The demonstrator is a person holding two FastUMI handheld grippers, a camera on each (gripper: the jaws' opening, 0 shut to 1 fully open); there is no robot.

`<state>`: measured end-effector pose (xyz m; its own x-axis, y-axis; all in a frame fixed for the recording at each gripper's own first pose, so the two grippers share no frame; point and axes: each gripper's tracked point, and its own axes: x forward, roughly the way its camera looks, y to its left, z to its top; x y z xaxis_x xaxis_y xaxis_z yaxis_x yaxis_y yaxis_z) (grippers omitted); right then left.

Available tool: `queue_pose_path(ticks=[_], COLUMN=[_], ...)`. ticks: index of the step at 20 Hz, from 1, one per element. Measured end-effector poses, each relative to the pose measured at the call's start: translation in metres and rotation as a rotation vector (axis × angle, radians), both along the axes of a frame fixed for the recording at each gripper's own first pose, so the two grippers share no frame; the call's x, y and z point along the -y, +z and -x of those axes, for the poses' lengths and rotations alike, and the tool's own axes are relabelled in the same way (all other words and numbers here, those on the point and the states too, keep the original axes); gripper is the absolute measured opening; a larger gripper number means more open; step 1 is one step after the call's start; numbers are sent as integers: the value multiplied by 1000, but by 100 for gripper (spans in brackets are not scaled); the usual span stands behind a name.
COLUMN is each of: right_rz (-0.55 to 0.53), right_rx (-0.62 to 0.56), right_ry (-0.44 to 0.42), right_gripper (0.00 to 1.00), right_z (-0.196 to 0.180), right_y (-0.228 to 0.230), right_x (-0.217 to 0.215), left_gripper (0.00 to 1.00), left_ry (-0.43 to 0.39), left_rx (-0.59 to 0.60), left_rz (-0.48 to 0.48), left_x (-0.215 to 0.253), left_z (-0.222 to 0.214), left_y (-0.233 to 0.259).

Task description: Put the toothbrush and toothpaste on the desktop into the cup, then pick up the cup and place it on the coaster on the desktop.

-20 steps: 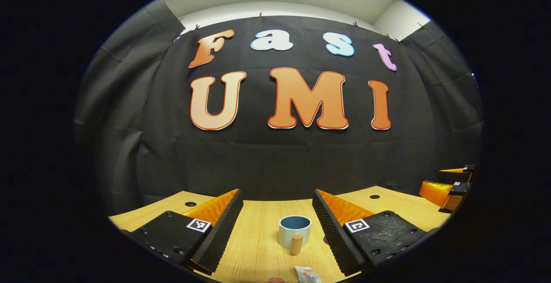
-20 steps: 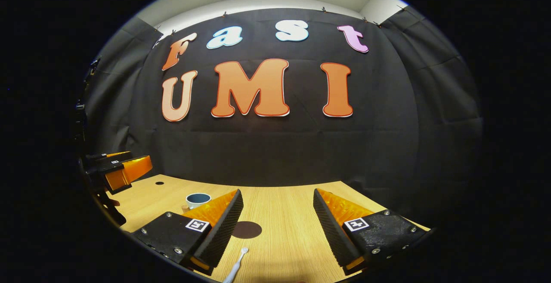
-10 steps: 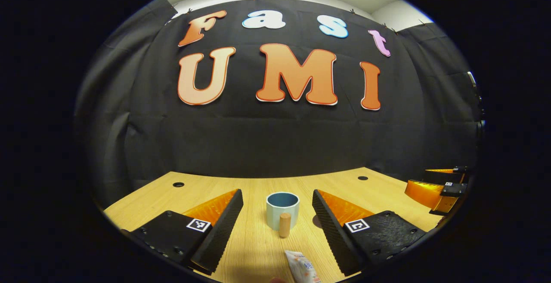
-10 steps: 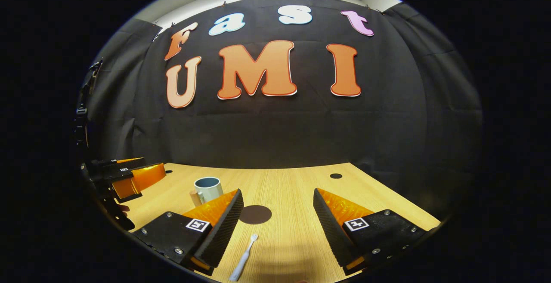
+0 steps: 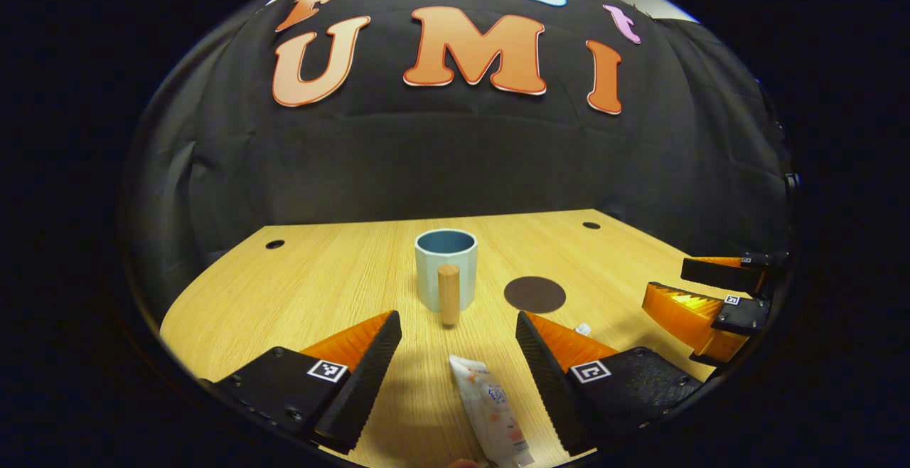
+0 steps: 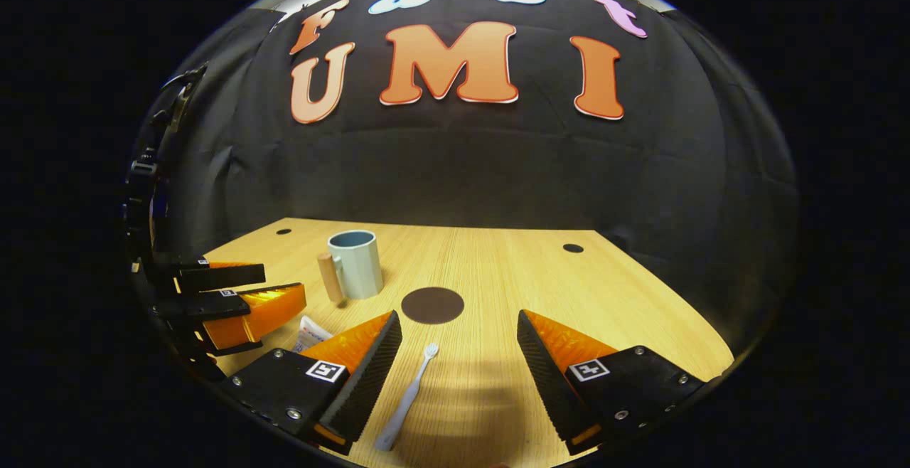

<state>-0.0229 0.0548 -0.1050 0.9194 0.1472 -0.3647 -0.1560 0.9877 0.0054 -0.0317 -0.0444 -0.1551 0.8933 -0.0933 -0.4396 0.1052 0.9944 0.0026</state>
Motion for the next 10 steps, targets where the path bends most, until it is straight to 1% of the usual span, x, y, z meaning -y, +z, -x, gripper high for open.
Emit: queue_pose_path(ticks=[6,10], right_rz=[10,37], right_rx=[-126,-257], right_ry=[35,44], right_gripper=[97,94], right_z=[11,23], right_y=[-36,-69], right_x=[-17,-24], left_gripper=[98,98], left_ry=[20,14], left_rx=[-148,-205], left_rz=[-18,-18], left_x=[-1,4], left_z=[21,31], left_y=[-39,-52])
